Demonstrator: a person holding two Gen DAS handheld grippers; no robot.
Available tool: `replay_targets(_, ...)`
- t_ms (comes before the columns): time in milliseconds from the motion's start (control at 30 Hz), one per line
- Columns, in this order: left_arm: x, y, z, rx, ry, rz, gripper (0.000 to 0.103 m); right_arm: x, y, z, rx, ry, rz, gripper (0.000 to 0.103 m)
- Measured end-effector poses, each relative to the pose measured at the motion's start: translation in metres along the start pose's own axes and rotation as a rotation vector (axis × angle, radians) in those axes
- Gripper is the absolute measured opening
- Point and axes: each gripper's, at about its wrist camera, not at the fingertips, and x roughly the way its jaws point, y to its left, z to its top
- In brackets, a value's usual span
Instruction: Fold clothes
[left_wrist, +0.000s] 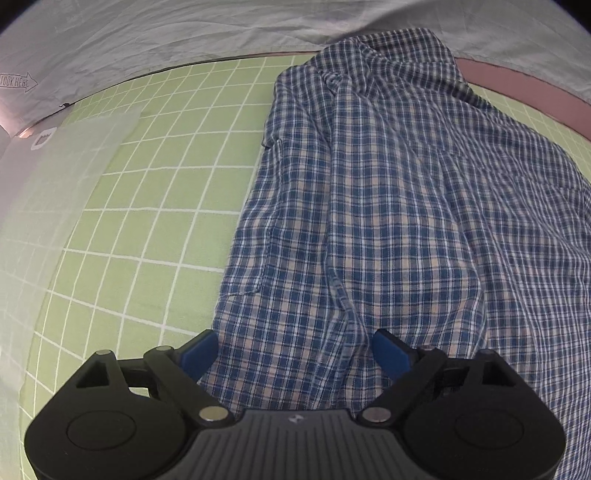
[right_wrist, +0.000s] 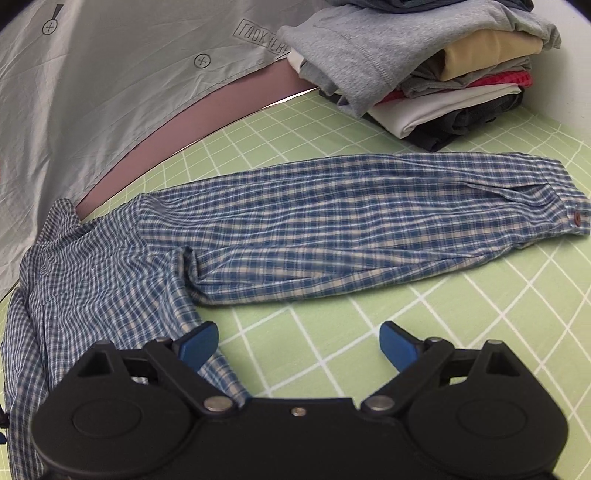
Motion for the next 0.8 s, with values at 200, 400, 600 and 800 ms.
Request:
replay_targets(200, 0.008, -0.005, 0.002, 0.017, 0.002, 0.037, 0.102, 0.002, -0.033, 0.019, 0.045, -0.073, -0.11, 0.097)
replay_targets(400, 0.012, -0.003, 0.004, -0.003, 0.009, 0.022, 0.103, 0.016, -0.065, 0.036, 0.053, -0.107, -0.233, 0.097)
replay_targets(600, 0.013, 0.001, 0.002, -0.031, 0.012, 0.009, 0.103, 0.029, -0.092, 0.051, 0.053, -0.135, -0.324, 0.098)
replay_targets(800, 0.012, 0.002, 0.001, -0.045, 0.018, 0.005, 0.103, 0.028, -0.114, 0.062, 0.075, -0.173, -0.382, 0.099)
